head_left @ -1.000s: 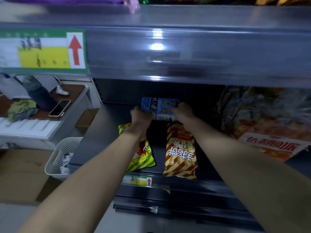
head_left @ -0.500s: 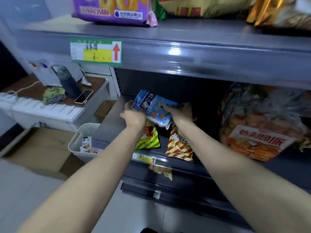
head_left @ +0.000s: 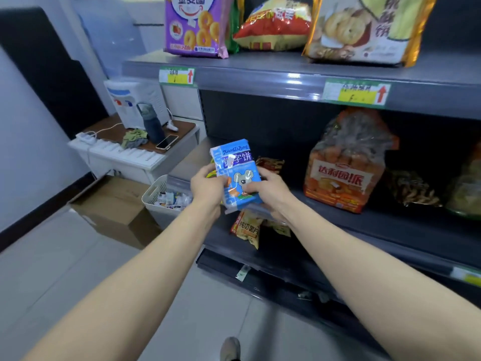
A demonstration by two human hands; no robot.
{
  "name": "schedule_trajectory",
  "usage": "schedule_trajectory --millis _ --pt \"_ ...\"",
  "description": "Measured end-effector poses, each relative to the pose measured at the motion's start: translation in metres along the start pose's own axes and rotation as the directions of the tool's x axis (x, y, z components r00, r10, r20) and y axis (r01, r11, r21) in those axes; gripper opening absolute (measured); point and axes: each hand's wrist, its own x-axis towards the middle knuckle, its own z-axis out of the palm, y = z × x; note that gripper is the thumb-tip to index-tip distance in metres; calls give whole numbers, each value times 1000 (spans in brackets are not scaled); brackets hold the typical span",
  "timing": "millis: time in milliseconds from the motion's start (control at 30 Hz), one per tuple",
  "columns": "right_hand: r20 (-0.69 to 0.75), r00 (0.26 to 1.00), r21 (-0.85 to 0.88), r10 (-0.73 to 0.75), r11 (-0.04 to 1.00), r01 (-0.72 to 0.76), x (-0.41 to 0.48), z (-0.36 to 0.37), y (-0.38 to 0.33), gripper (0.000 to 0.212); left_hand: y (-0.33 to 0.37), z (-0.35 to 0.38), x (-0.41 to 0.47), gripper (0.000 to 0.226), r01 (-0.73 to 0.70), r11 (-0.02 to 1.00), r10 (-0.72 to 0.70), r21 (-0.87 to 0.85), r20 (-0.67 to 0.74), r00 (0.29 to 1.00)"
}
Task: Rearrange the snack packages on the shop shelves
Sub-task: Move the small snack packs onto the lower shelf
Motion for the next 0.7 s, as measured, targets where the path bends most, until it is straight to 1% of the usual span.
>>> schedule_trajectory --millis 100,167,233,333,467,567,700 --pt "26 996 17 -80 997 79 -40 -15 -11 36 4 6 -43 38 -91 996 91 -12 -8 996" --pt "17 986 -33 -167 985 167 -62 -28 -21 32 10 17 -70 35 -170 985 170 -21 5 985" --pt "2 965 -66 -264 962 263 -83 -44 -34 29 17 31 -94 33 -263 965 264 -19 19 964" --pt "-43 922 -81 -385 921 381 -115 -75 -59 29 29 61 -125 28 -384 923 385 -35 69 920" --pt "-166 834 -116 -526 851 513 -147 -128 -95 35 48 115 -162 24 -506 858 514 -91 162 842" --pt "-280 756 -132 -592 803 581 -167 -174 -120 40 61 162 -189 26 -543 821 571 -178 270 775" --pt "-423 635 -230 -646 755 614 -191 -241 -147 40 76 234 -215 29 -574 780 618 -250 454 642"
